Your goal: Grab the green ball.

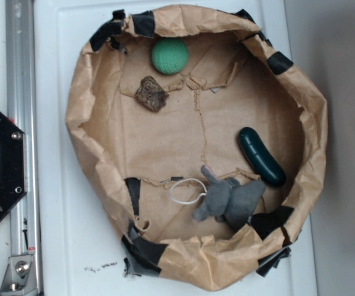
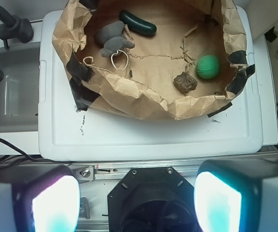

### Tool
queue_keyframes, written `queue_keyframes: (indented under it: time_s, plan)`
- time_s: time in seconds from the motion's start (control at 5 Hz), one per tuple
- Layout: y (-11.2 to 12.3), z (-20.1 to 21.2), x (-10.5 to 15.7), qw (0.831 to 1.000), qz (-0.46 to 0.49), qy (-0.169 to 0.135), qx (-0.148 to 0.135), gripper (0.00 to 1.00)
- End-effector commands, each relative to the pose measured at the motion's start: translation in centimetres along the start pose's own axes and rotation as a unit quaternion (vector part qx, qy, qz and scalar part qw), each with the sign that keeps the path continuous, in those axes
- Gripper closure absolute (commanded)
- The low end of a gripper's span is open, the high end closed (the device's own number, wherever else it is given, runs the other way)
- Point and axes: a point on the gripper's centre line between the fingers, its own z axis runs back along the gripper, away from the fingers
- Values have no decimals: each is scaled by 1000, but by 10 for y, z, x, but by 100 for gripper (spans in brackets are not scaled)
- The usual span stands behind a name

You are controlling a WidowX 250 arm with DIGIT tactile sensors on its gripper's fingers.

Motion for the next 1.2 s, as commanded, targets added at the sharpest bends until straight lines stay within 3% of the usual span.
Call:
queue_keyframes:
  time_s: [0.0,0.2,0.4,0.6,0.8,1.0]
  plan:
    - [0,0,0,1000,0,0,0,0]
    - [16,-22,24,990,-105,89,-16,0]
    - [36,-62,71,978,-205,38,32,0]
    - [51,-92,107,966,-252,28,57,0]
    - [40,-117,129,943,-319,16,92,0]
    - [30,-139,140,910,-401,23,104,0]
